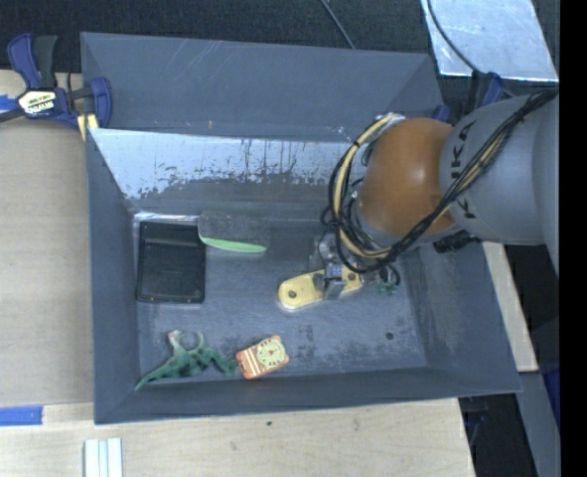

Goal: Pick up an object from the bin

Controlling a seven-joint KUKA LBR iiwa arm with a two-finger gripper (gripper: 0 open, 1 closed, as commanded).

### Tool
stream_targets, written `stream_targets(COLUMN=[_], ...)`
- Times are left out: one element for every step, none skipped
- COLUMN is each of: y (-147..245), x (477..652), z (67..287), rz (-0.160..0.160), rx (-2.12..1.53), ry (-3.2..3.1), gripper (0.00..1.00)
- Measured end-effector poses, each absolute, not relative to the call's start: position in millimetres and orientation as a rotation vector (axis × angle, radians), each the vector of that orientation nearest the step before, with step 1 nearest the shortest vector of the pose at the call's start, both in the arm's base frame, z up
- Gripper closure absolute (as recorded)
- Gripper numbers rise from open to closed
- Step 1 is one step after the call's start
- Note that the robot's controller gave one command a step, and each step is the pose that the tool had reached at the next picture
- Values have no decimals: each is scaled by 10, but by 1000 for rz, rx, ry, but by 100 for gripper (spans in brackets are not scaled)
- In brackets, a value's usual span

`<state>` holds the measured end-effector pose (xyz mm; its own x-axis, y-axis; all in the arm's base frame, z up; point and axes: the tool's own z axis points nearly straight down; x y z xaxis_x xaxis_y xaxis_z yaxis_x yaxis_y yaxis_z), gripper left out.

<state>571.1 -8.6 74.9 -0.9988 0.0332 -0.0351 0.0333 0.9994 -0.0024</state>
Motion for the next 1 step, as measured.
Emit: stream_targets(y=[-87], x=[5714], z=[749], rz=[-5], rx=[51], ry=[3105], gripper=[100])
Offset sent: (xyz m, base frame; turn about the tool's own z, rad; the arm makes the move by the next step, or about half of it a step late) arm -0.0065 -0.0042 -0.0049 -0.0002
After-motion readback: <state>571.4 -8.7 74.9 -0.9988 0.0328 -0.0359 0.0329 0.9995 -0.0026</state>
